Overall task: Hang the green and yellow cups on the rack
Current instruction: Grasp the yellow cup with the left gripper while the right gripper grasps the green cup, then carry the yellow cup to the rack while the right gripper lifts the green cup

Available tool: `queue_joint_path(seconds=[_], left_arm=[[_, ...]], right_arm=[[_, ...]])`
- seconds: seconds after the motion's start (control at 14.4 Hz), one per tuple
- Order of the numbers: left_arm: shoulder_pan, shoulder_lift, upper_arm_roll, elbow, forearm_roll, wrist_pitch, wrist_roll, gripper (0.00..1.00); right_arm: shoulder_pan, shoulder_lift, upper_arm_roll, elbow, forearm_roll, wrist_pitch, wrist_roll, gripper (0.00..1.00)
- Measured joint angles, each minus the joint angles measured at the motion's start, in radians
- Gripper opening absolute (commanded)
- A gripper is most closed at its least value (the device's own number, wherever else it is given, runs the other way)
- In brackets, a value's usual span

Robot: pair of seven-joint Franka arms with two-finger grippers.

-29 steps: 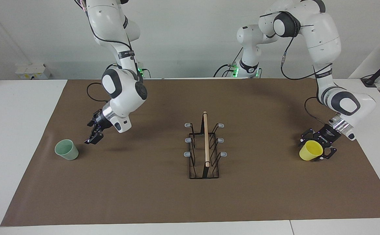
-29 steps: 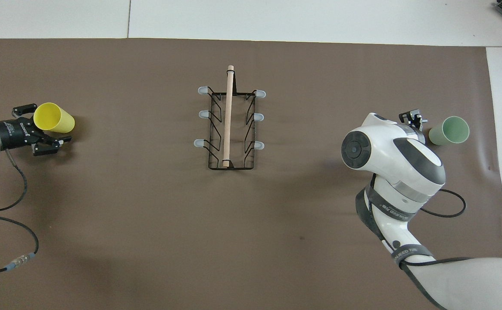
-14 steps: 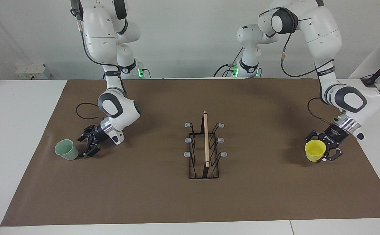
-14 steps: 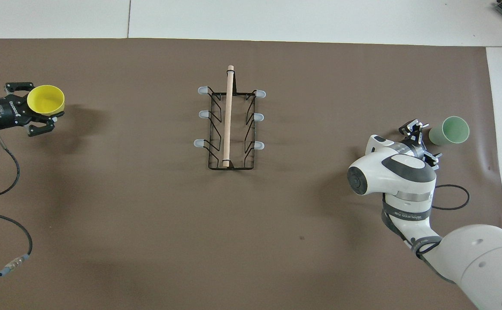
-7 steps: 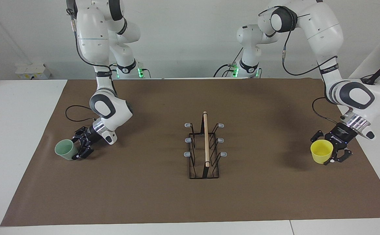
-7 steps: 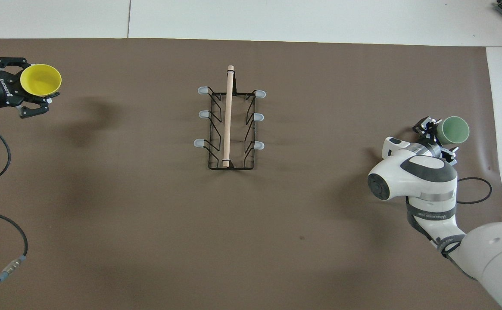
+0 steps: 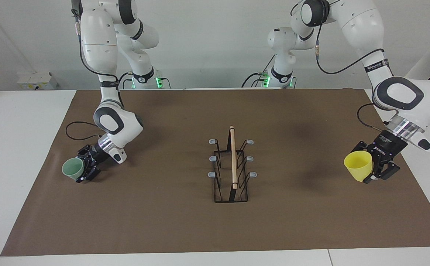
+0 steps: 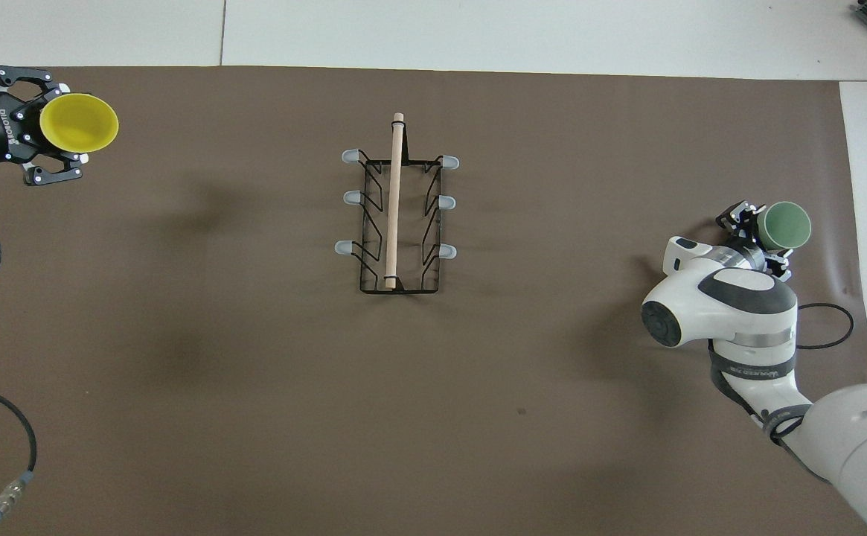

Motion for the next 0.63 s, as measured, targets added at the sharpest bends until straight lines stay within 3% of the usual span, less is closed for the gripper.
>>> queue_joint_path(seconds=[0.14,0.21,0.63], left_arm=[[-0.003,-0.020,-0.039,0.000,0.124,0.037,-0.010,0.00],[-0.004,-0.026,-0.066,0.000,0.195,0.075,-0.022,0.00],[-0.007,-0.080,-0.216,-0.001,0.576,0.123,-0.033,0.00]], right_arm=[[-0.004,0.001,0.000,0.000,-0.002,0.000,0.000,0.07],[-0.004,0.001,0.000,0.000,-0.003,0.000,0.000,0.00],[-0.004,-0.004,0.000,0.017,0.074,0.024,-0.028,0.00]])
